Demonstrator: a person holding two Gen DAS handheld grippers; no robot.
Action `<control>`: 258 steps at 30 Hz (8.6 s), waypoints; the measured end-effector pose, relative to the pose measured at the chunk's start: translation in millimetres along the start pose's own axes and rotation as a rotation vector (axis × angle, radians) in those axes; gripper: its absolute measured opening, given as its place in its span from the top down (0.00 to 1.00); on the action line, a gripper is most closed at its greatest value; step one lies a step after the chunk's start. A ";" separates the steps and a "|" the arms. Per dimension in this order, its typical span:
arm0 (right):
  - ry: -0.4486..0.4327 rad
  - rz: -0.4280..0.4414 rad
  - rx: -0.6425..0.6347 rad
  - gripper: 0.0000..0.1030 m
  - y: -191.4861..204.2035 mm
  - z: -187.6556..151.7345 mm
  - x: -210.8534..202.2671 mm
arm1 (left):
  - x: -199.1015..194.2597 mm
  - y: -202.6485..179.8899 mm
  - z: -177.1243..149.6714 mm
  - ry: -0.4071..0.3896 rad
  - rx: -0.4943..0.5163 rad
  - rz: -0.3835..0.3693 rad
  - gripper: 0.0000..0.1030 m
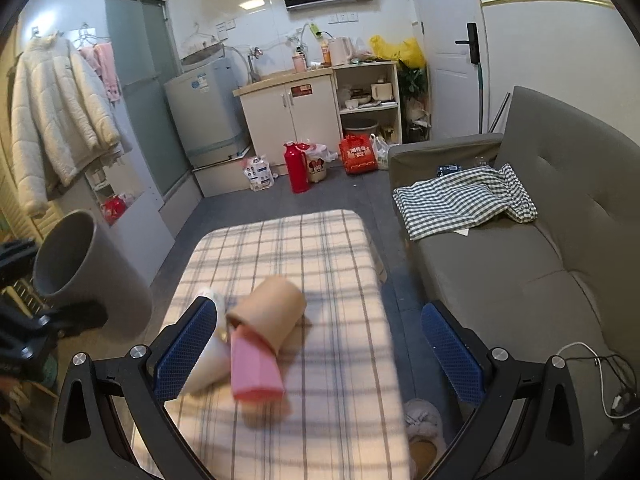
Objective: Flip cup upside down
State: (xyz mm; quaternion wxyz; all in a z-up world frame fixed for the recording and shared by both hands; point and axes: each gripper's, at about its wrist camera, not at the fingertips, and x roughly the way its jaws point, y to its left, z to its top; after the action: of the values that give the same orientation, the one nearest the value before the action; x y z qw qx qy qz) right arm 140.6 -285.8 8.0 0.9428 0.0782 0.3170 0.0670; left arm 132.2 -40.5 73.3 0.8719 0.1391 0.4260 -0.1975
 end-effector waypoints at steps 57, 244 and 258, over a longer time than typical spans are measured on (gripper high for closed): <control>0.104 -0.118 -0.123 0.00 46.4 -111.4 -19.2 | 60.1 -23.5 -156.4 -0.056 -0.321 0.107 0.18; 0.070 -0.035 -0.137 0.00 40.6 -160.0 -32.6 | -1.6 -29.3 -196.4 -0.258 -0.376 0.266 0.00; 0.075 -0.033 -0.140 0.00 42.3 -161.6 -31.9 | -1.8 -29.4 -196.5 -0.258 -0.377 0.264 0.00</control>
State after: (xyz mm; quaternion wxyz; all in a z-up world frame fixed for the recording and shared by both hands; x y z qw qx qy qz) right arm 13.8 -233.0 -92.4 0.9344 0.0043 0.3478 0.0762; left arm -17.6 14.7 -45.0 0.9477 0.0023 0.3187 -0.0151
